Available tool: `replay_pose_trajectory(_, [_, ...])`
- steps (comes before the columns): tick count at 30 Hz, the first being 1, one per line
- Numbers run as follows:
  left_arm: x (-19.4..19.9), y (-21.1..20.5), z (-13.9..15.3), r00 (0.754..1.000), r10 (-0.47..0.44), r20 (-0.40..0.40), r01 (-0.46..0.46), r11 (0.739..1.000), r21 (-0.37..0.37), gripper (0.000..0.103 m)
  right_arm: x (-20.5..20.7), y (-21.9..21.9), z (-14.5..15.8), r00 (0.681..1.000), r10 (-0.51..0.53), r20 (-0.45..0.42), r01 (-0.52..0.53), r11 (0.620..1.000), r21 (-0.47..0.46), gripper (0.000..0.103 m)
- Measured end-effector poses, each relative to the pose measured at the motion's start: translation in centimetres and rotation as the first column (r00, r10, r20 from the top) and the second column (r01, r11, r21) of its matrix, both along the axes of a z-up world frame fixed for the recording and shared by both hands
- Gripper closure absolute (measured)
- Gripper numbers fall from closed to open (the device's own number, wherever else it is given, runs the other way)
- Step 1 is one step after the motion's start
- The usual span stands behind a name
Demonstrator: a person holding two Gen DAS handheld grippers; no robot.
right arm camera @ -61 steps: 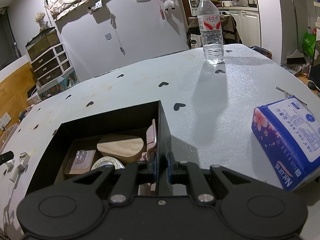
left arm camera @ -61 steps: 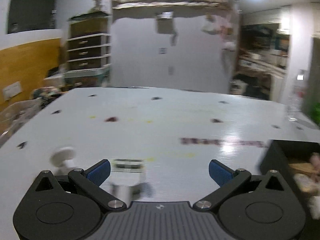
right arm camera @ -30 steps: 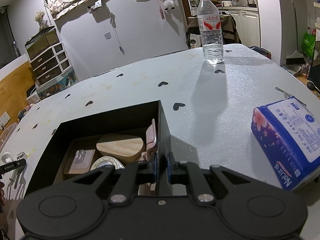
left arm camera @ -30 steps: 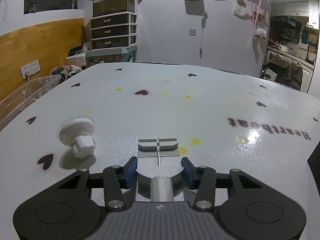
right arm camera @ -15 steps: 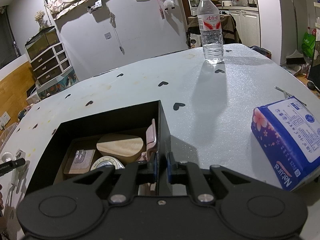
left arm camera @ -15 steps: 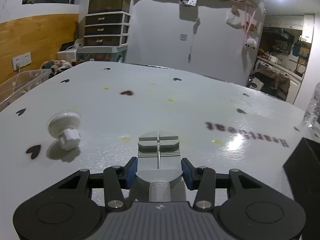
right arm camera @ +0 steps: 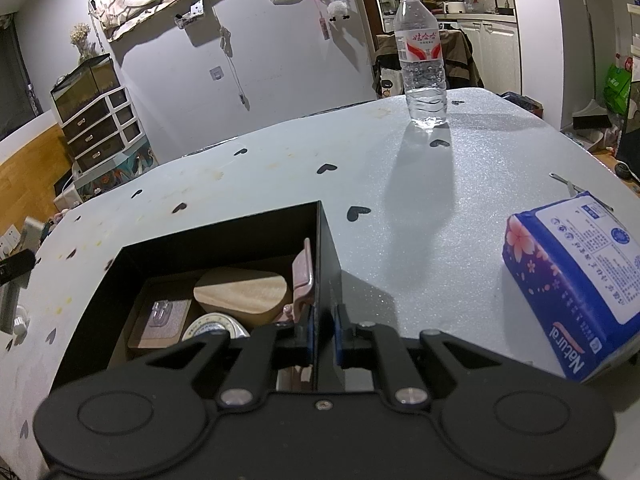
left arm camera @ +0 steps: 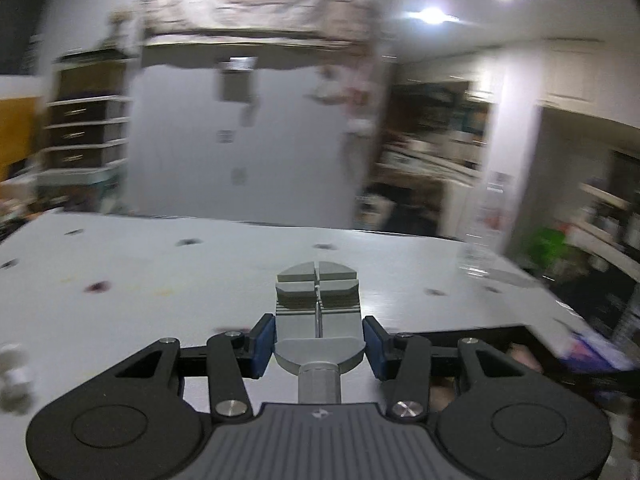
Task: Organize rigid objects
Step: 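Carry the grey stand with the left tool over the black box, then lower the grey stand into the box and open the left tool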
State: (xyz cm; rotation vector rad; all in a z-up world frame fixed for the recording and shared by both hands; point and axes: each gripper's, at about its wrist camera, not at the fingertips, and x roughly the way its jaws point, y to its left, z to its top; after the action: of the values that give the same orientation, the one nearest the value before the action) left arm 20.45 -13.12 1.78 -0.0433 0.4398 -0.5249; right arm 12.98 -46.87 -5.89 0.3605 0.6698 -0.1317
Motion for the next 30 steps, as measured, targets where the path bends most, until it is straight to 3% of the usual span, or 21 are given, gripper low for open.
replay_pose_trajectory(5, [-1.0, -4.1, -0.4, 0.984, -0.176, -0.034, 0.176, 0.984, 0.000, 0.055, 0.0, 0.1, 0.0, 1.000, 0.000, 0.001, 0.000, 1.000, 0.001, 0.092])
replay_pose_trajectory(11, [-1.5, -7.1, -1.6, 0.959, -0.271, -0.088, 0.274, 0.962, 0.015, 0.055, -0.1, 0.1, 0.1, 1.000, 0.001, 0.006, -0.001, 1.000, 0.006, 0.092])
replay_pose_trajectory(21, [-2.4, -9.6, -3.4, 0.926, -0.342, -0.163, 0.370, 0.908, 0.197, 0.055, -0.2, 0.2, 0.1, 1.000, 0.003, 0.009, -0.003, 1.000, 0.007, 0.092])
replay_pose_trajectory(23, [-2.5, -9.7, -3.5, 0.927, -0.336, -0.165, 0.367, 0.905, 0.217, 0.048, -0.2, 0.2, 0.2, 1.000, 0.003, 0.009, -0.003, 1.000, 0.009, 0.092])
replay_pose_trajectory(24, [-2.6, -9.6, -3.4, 0.927, -0.337, -0.166, 0.368, 0.905, 0.215, 0.034, -0.2, 0.2, 0.1, 1.000, 0.003, 0.010, -0.004, 1.000, 0.009, 0.092])
replay_pose_trajectory(25, [-2.8, -9.5, -3.4, 0.926, -0.339, -0.165, 0.369, 0.905, 0.211, 0.028, -0.1, 0.2, 0.2, 1.000, 0.004, 0.009, -0.004, 1.000, 0.008, 0.092])
replay_pose_trajectory(30, [-3.6, -9.3, -3.6, 0.911, -0.368, -0.185, 0.404, 0.889, 0.217, 0.028, -0.2, 0.2, 0.1, 1.000, 0.003, 0.010, -0.003, 1.000, 0.009, 0.092])
